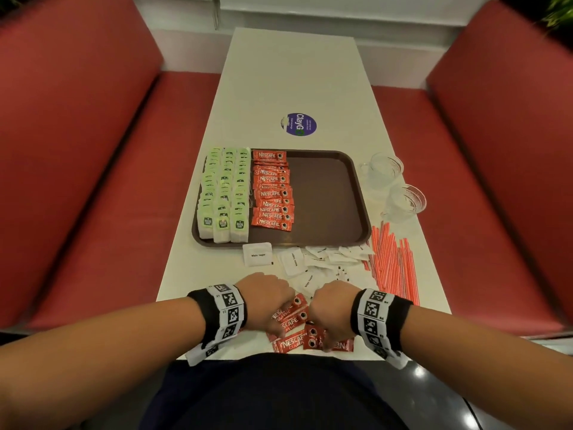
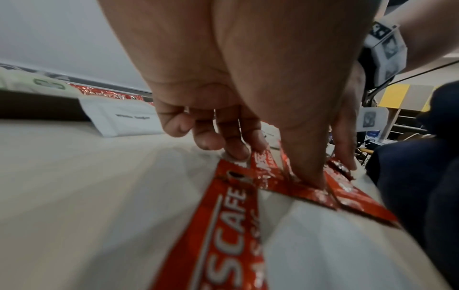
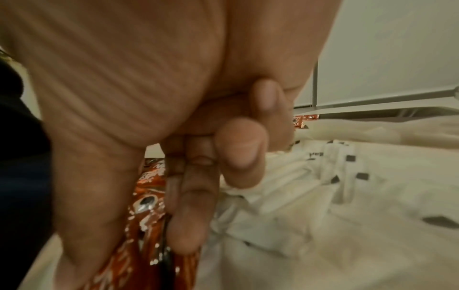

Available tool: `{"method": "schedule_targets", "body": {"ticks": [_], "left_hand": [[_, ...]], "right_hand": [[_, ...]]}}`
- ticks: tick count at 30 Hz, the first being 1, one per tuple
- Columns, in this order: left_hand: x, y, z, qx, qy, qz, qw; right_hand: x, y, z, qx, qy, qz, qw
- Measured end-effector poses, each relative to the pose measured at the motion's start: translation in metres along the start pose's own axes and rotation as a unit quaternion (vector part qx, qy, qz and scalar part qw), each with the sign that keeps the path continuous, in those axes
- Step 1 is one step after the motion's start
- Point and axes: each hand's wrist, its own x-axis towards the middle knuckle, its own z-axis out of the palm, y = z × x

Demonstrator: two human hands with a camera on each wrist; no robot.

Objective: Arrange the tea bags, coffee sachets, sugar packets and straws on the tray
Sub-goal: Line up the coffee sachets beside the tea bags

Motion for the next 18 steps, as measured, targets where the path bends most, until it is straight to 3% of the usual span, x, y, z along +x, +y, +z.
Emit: {"method": "schedule_targets", "body": {"ticks": [10, 18], "left_hand": [[-0.008, -0.039, -0.02, -0.035, -0.036, -0.087, 0.995], [-0.015, -0.058, -0.03, -0.047, 0.021, -0.104, 0.993]], "right_hand": [[0.037, 0.001, -0.022, 0.045, 0.042, -0.004, 0.998], [0.054, 0.023, -0.034, 0.182, 0.105, 0.007, 0.978]]}}
